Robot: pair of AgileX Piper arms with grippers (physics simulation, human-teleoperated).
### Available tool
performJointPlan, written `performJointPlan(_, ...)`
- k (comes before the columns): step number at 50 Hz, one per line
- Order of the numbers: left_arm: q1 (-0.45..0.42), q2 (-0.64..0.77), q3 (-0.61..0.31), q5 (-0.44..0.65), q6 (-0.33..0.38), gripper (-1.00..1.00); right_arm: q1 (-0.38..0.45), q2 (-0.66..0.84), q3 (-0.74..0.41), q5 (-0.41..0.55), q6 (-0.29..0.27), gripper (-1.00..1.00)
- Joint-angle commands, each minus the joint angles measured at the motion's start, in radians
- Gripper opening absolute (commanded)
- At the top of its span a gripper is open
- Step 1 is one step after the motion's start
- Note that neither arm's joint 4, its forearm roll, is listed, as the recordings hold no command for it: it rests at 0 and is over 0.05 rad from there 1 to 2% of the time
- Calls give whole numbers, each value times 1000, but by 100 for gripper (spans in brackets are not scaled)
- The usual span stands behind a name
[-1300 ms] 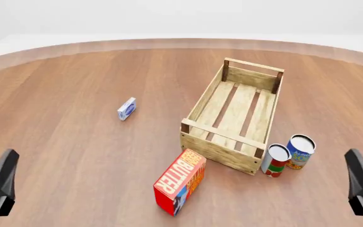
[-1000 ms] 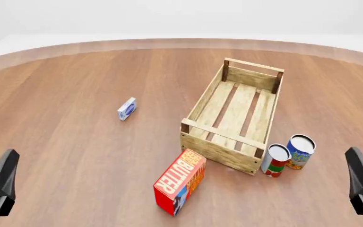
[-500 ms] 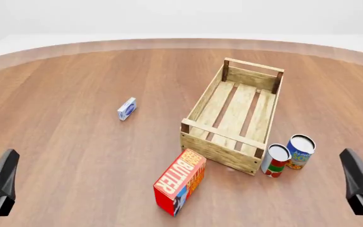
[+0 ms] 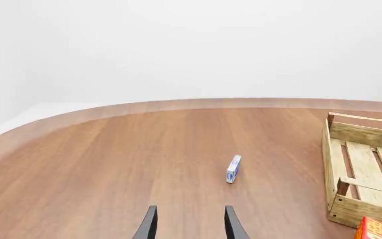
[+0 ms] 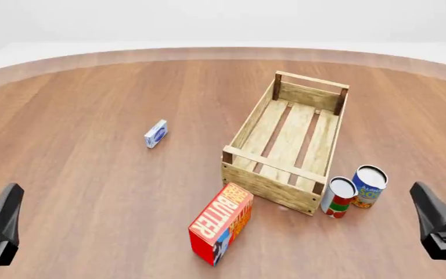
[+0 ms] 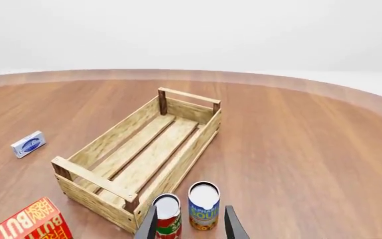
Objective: Pick up the tomato sauce, and put it in the wooden tray.
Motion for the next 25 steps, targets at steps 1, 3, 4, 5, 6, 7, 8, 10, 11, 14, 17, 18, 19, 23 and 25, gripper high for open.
performJointPlan(1,0,0,0,0,0,100,12,95,-11,-38,-12,100)
performJointPlan(3,0,0,0,0,0,100,14,108,-8,-47,-13,100)
performJointPlan(4,0,0,0,0,0,100,15,119,-9,-53,-14,100)
performJointPlan(5,0,0,0,0,0,100,19,134,-7,-64,-14,100)
performJointPlan(6,0,0,0,0,0,100,19,152,-9,-76,-17,100)
performJointPlan(7,0,0,0,0,0,100,21,166,-11,-83,-20,100)
performJointPlan(8,0,0,0,0,0,100,21,170,-13,-84,-20,100)
performJointPlan(10,0,0,0,0,0,100,26,194,-11,-98,-24,100)
performJointPlan(11,0,0,0,0,0,100,26,206,-9,-108,-29,100)
performJointPlan(14,0,0,0,0,0,100,33,236,-7,-131,-28,100)
performJointPlan(17,0,0,0,0,0,100,33,257,-6,-144,-32,100)
performJointPlan(18,0,0,0,0,0,100,36,270,-6,-152,-35,100)
performJointPlan(19,0,0,0,0,0,100,37,281,-8,-157,-36,100)
performJointPlan(23,0,0,0,0,0,100,35,306,-5,-176,-41,100)
performJointPlan(25,0,0,0,0,0,100,36,324,-2,-193,-41,100)
